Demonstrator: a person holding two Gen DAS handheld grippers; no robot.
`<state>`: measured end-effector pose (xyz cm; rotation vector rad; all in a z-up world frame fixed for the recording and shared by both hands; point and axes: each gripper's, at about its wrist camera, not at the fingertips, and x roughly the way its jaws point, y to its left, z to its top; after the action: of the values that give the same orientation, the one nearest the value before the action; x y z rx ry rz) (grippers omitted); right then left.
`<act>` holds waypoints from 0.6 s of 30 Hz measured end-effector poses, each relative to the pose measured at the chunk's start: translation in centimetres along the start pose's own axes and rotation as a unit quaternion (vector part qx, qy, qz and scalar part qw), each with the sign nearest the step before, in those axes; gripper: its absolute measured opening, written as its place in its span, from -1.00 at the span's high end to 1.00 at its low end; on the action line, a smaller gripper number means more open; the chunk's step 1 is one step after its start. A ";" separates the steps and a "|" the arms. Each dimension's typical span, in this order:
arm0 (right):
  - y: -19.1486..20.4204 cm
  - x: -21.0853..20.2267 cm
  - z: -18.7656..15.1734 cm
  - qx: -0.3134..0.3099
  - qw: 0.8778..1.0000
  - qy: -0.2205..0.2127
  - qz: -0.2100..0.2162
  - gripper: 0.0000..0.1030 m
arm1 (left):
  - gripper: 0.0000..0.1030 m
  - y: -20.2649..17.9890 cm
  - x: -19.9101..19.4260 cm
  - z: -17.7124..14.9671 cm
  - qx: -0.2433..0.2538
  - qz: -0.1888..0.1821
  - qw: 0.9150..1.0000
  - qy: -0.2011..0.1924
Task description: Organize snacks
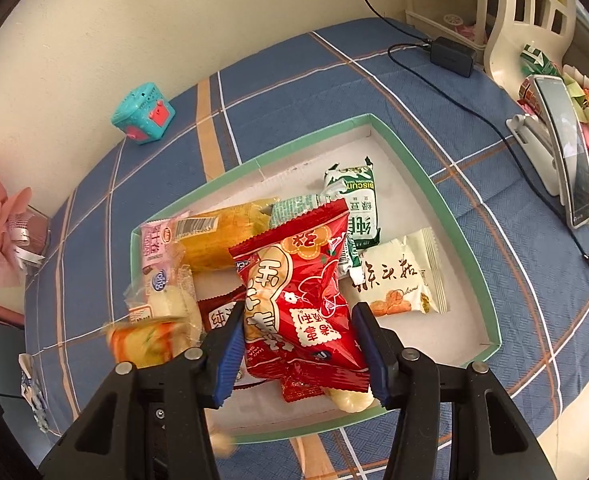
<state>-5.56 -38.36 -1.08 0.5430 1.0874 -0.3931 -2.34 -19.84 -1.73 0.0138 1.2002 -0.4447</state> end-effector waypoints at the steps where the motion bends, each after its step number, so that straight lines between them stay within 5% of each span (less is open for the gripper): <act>1: 0.0 0.1 0.0 0.000 1.000 0.001 -0.001 -0.08 | 0.21 0.1 0.0 0.0 -0.001 0.001 1.000 0.001; 18: 0.7 1.0 -1.0 -0.018 1.000 0.017 -0.008 -0.20 | -0.31 1.7 -1.1 -0.9 -0.011 0.042 0.999 -0.005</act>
<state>-5.44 -37.24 -2.15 0.5119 1.1307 -0.3790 -2.91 -17.74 -1.49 0.0426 1.1907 -0.3577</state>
